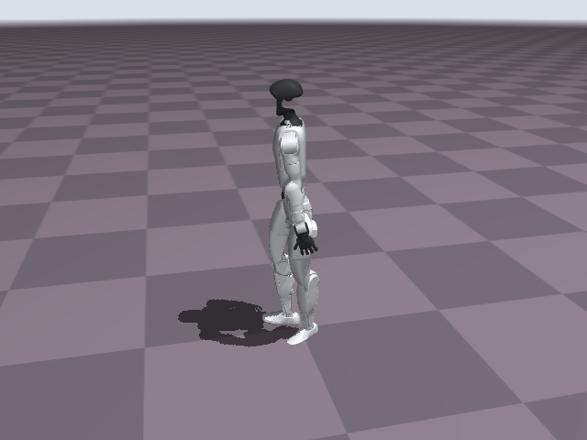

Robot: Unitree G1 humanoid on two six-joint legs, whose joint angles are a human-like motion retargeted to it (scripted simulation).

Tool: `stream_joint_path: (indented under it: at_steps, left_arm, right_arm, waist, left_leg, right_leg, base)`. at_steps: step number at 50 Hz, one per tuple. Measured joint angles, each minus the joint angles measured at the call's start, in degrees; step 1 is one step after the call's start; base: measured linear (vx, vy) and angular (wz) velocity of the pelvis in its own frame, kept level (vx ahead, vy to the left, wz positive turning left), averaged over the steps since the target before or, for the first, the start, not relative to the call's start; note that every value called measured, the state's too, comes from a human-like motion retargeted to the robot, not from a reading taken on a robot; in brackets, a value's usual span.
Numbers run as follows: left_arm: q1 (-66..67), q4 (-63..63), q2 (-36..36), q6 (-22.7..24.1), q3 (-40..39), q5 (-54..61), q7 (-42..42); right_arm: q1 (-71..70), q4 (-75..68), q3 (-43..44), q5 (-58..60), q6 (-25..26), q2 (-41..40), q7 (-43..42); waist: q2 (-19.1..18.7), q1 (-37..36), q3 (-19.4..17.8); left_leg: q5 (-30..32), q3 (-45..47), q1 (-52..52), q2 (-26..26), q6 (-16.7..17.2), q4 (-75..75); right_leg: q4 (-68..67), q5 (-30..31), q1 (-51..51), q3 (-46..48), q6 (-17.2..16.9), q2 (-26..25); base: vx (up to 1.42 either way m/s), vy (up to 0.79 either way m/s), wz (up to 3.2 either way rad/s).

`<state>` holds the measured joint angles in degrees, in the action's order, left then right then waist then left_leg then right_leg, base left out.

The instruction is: In place motions

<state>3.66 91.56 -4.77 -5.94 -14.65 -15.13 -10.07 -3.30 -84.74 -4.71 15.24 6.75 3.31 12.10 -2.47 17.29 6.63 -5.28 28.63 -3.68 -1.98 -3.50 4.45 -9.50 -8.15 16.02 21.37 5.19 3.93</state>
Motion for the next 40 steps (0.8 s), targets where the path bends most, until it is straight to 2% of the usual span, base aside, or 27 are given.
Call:
stream_joint_path:
  at_steps: [3,8,10,11,13,15,25,30,36,38,40]
  left_arm:
    - [0.8,0.6,-0.9,-0.4,-0.9,-0.1,0.4]
    - [1.3,0.8,-2.5,-1.0,-2.0,-0.3,1.4]
    - [1.1,0.6,-3.1,-1.3,-2.3,-0.4,1.4]
    - [1.1,0.5,-3.3,-1.3,-2.6,-0.5,1.5]
    - [0.9,0.3,-3.8,-1.5,-3.3,-0.4,1.7]
    - [0.8,0.0,-4.1,-1.4,-4.0,0.1,2.1]
    - [-5.0,-1.4,-1.3,-1.3,-2.9,3.9,1.6]
    - [-7.2,-5.2,0.5,-0.2,-0.1,3.7,-0.1]
    - [-7.4,-8.4,1.3,1.0,2.1,2.3,-1.6]
    - [-6.9,-8.8,1.0,1.2,2.2,1.6,-1.7]
    - [-6.3,-8.6,0.7,1.4,2.0,1.0,-1.6]
  right_arm:
    - [0.4,0.0,-0.8,1.4,-0.1,0.5,-1.3]
    - [1.1,-1.5,-0.2,1.4,0.0,1.8,-4.6]
    - [1.2,-3.2,0.9,0.4,0.2,2.2,-5.5]
    - [1.4,-4.1,1.5,-0.1,0.3,2.5,-5.7]
    - [1.6,-6.1,2.5,-1.2,0.7,2.8,-6.1]
    - [1.8,-7.9,3.5,-2.2,1.0,3.0,-6.5]
    - [5.9,-8.4,7.8,-3.0,1.0,3.4,-6.7]
    - [6.0,-9.1,8.2,-3.3,1.6,2.6,-6.6]
    - [5.3,-6.3,7.1,-2.9,1.5,1.1,-4.5]
    - [5.0,-4.6,6.3,-2.2,1.3,0.7,-3.9]
    - [4.6,-2.7,5.4,-1.3,0.9,0.4,-3.2]
  waist:
    - [-0.4,-1.8,0.7]
    - [-2.0,-3.8,2.0]
    - [-2.0,-4.5,2.7]
    - [-1.7,-4.6,3.0]
    - [-0.6,-4.8,3.7]
    - [0.4,-4.8,4.2]
    - [-2.8,1.3,6.9]
    - [-3.4,1.5,8.0]
    - [-2.2,1.4,8.3]
    - [-0.8,1.1,8.4]
    - [1.2,0.8,8.6]
  left_leg:
    - [-1.2,8.6,0.4,2.0,1.8,0.2]
    - [-2.8,20.6,1.3,5.3,5.1,0.0]
    - [-3.3,23.3,1.8,5.7,6.0,-0.1]
    - [-3.6,24.1,2.2,5.5,6.4,-0.2]
    - [-4.2,25.7,3.2,4.7,7.1,-0.5]
    - [-4.6,27.3,4.3,4.0,7.9,-0.9]
    - [-4.1,31.0,7.1,7.2,10.3,-3.1]
    - [-3.2,33.2,8.7,8.5,11.4,-4.5]
    - [1.6,31.2,11.2,10.6,9.2,-9.6]
    - [4.2,30.1,11.5,11.1,7.1,-12.9]
    - [6.6,27.3,10.5,11.9,3.5,-18.6]
  right_leg:
    - [-0.1,-3.5,-1.3,11.5,-0.5,2.5]
    - [-1.6,-8.3,-6.3,36.8,-3.6,6.1]
    - [-1.6,-8.2,-8.0,42.5,-4.7,6.5]
    - [-0.9,-6.2,-8.4,43.7,-4.7,6.6]
    - [1.2,1.1,-8.0,42.6,-3.8,6.7]
    - [3.7,3.8,-6.7,36.6,-2.3,5.5]
    - [10.1,4.4,-7.7,33.5,-2.5,0.1]
    - [10.0,3.8,-7.3,30.7,-2.7,-0.6]
    - [9.8,3.5,-7.5,26.2,-1.2,-0.1]
    - [9.4,3.5,-7.6,24.0,-1.0,1.2]
    - [9.1,3.6,-7.7,21.4,-0.9,3.3]
  base:
    - [-0.24,0.22,-2.59]
    - [-0.27,0.24,-2.21]
    - [-0.21,0.23,-1.75]
    - [-0.21,0.23,-1.51]
    - [-0.21,0.22,-1.39]
    - [-0.23,0.19,-1.14]
    - [-0.22,0.12,-0.27]
    - [-0.23,0.12,-0.46]
    - [-0.18,0.08,-0.7]
    - [-0.16,0.05,-0.9]
    - [-0.14,0.04,-0.91]
